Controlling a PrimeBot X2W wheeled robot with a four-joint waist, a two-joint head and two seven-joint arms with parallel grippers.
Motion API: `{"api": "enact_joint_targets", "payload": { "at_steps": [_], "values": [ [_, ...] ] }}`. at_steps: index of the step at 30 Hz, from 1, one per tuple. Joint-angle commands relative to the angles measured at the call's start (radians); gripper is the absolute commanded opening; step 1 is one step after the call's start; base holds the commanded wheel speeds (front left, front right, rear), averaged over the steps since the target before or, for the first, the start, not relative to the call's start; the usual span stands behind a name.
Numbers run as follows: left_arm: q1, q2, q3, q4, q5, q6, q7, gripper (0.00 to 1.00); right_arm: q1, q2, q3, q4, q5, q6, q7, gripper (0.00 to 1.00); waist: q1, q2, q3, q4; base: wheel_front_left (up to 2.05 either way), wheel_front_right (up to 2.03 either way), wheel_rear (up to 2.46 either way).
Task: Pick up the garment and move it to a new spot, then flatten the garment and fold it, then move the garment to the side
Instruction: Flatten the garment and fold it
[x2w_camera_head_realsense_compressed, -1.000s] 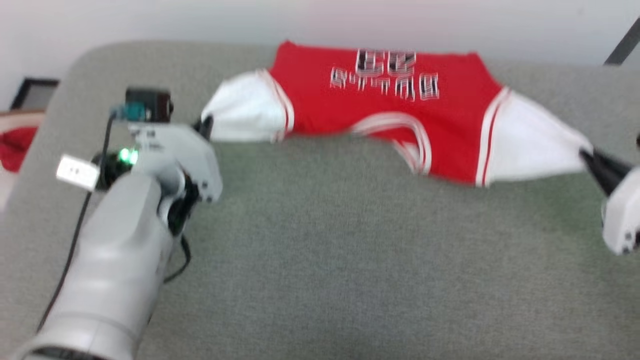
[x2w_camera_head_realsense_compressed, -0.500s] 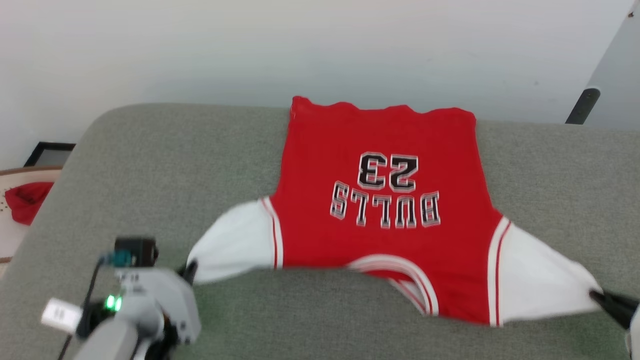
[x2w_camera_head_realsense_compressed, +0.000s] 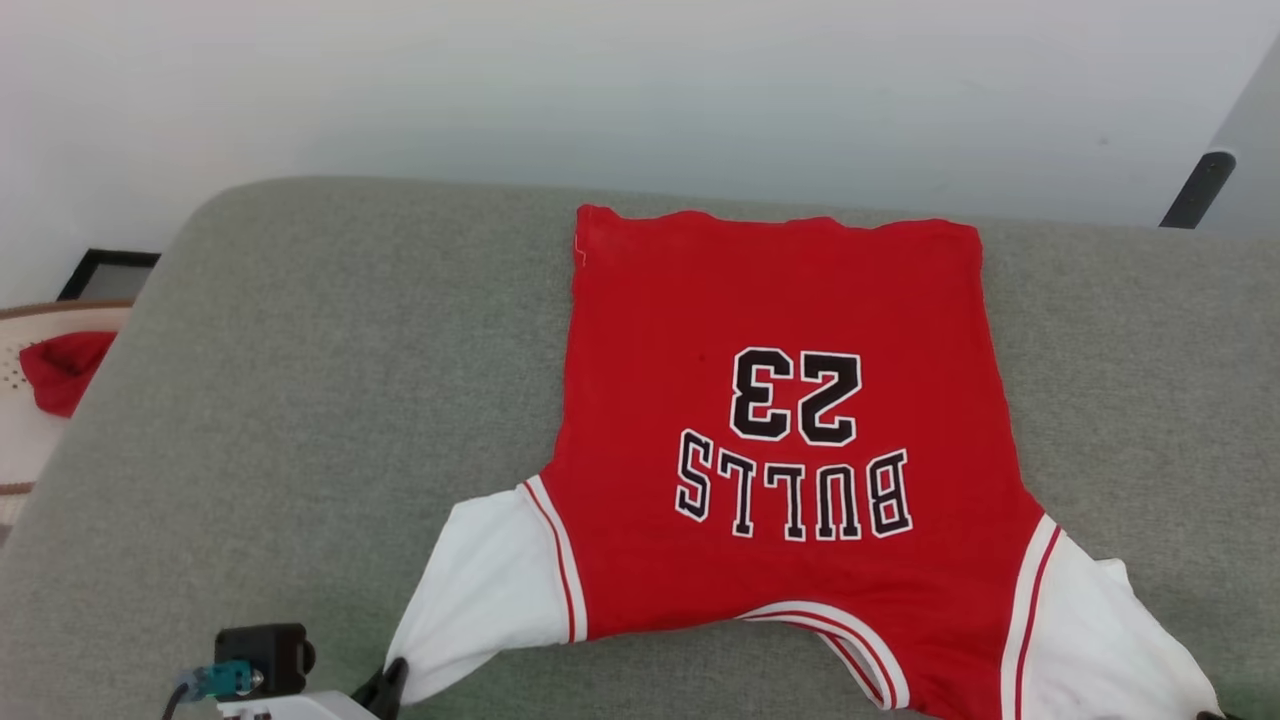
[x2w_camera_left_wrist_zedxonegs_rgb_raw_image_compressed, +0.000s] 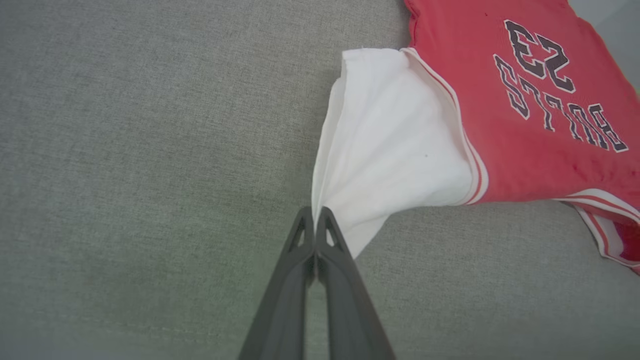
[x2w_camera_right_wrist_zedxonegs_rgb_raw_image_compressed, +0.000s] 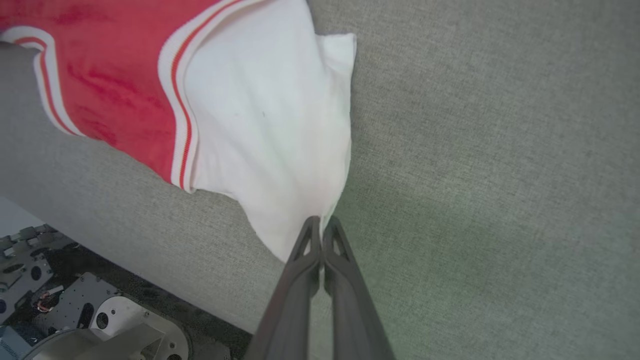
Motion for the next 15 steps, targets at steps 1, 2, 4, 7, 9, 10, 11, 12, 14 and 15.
{"api": "enact_joint_targets", "payload": {
  "at_steps": [1,2,4,7,9,10,11,12,14,15],
  "values": [
    [0.012,0.003,0.003,-0.013,0.006,0.010,-0.005,0.00,0.022,0.021,-0.027,-0.021,-0.022,-0.001,0.020,0.00,0.0000,-0.0001,0.010,0.006,0.00,0.00,0.00],
    [0.015,0.001,0.001,-0.020,0.007,0.011,-0.007,0.00,0.029,0.033,-0.040,-0.033,-0.035,-0.001,0.034,0.00,0.0000,-0.0001,0.015,0.007,0.00,0.00,0.00],
    [0.014,-0.002,-0.003,-0.026,0.011,0.009,-0.012,0.00,0.037,0.058,-0.061,-0.055,-0.054,-0.001,0.069,0.00,0.0000,-0.0001,0.024,0.009,0.00,0.00,0.00],
    [-0.001,-0.004,-0.009,-0.022,0.018,-0.001,-0.024,0.00,0.031,0.088,-0.087,-0.092,-0.095,-0.001,0.109,0.46,0.0000,-0.0001,0.042,0.010,0.00,0.00,0.00],
    [-0.013,-0.008,-0.010,-0.015,0.022,-0.010,-0.037,0.00,0.023,0.107,-0.104,-0.114,-0.113,-0.001,0.140,1.00,0.0000,-0.0001,0.057,0.011,0.00,0.00,0.00],
    [-0.019,-0.011,-0.013,-0.012,0.024,-0.015,-0.045,0.00,0.016,0.116,-0.116,-0.126,-0.121,-0.001,0.156,1.00,0.0000,-0.0001,0.063,0.012,0.00,0.00,0.00],
    [-0.024,-0.014,-0.014,-0.008,0.025,-0.019,-0.051,0.00,0.007,0.124,-0.127,-0.141,-0.128,-0.001,0.172,1.00,0.0000,-0.0001,0.071,0.013,0.00,0.00,0.00],
    [-0.029,-0.018,-0.014,-0.005,0.025,-0.023,-0.057,0.00,0.001,0.129,-0.138,-0.157,-0.137,-0.001,0.188,1.00,0.0000,-0.0001,0.078,0.014,0.00,0.00,0.00],
    [-0.039,-0.025,-0.016,0.007,0.027,-0.029,-0.071,0.00,-0.009,0.139,-0.162,-0.194,-0.152,-0.001,0.221,1.00,0.0000,-0.0001,0.094,0.016,0.00,0.00,0.00],
    [-0.045,-0.029,-0.017,0.012,0.028,-0.033,-0.077,0.00,-0.018,0.145,-0.173,-0.214,-0.156,-0.001,0.236,1.00,0.0000,-0.0001,0.100,0.018,0.00,0.00,0.00]
  ]
}}
